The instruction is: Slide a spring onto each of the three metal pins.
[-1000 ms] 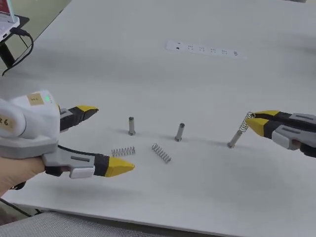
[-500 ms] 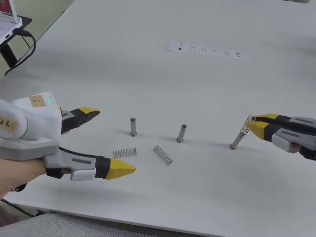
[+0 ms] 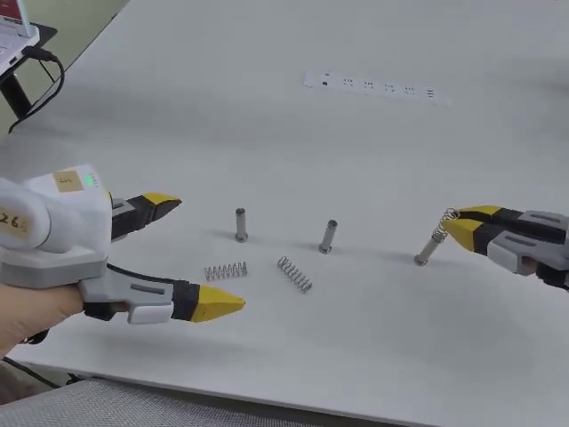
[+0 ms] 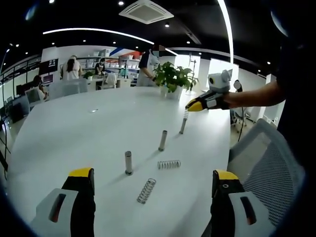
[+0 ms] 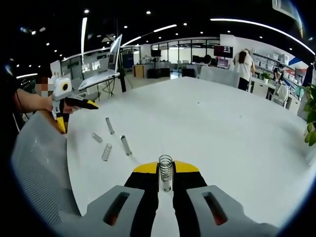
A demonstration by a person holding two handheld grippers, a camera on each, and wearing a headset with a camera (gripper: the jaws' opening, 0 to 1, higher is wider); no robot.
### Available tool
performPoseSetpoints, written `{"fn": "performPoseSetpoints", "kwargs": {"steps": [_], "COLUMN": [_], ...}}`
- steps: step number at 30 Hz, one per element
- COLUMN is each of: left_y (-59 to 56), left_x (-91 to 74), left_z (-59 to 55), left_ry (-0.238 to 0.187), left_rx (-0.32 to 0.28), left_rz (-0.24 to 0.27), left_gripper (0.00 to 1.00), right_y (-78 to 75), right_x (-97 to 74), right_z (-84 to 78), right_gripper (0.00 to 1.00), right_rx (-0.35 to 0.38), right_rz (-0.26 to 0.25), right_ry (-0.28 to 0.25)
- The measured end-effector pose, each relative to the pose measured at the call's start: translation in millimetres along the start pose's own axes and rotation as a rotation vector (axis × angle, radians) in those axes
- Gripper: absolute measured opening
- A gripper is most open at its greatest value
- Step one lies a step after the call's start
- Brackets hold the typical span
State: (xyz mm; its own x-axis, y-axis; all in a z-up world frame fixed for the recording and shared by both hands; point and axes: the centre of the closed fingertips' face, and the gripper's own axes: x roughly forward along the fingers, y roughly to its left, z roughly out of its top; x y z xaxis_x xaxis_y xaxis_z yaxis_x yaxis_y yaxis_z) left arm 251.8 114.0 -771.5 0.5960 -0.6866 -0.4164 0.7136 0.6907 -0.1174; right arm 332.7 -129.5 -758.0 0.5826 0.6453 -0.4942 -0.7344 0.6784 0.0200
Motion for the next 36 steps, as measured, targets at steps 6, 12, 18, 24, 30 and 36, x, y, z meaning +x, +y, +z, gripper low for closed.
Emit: {"fn": "performPoseSetpoints", "kwargs": {"steps": [6,12,18,24,30,36], "left_y": [2.0,2.3,1.1,0.8,0.2,0.2], "left_x": [-0.1,-0.5,0.2,0.0,-0.2,-0.3], "left_z": [-0.5,-2.7,-1.7,-2.5,-3.6,-3.3], "left_ry": [-0.002,0.002,-0.001,0.001,0.006,0.005], "left_rx": [-0.003,-0.006,-0.006,-0.008,-0.006,-0.006], "left_rz": [0.006,0.007,0.005,0.005,0.005,0.003], "left_gripper": [0.97,0.97,0.97,0.97,0.97,0.96], "right_y": [-2.2,-1.6,-1.7,-1.9,1.0,1.6], "right_x": [3.9,7.6,12.8,17.0,21.2,23.5], "right_z": [-7.1,-15.8,-24.4,-32.3,-42.3,-45.6], "right_gripper": [0.07,0.07,0.07,0.07,0.07,0.07], "right_rx": [0.023,0.024,0.022,0.012,-0.006,-0.022], "right_rz": [-0.002,-0.002,-0.001,0.002,0.008,0.007], "right_ry": [0.008,0.025,0.051,0.077,0.118,0.128]}}
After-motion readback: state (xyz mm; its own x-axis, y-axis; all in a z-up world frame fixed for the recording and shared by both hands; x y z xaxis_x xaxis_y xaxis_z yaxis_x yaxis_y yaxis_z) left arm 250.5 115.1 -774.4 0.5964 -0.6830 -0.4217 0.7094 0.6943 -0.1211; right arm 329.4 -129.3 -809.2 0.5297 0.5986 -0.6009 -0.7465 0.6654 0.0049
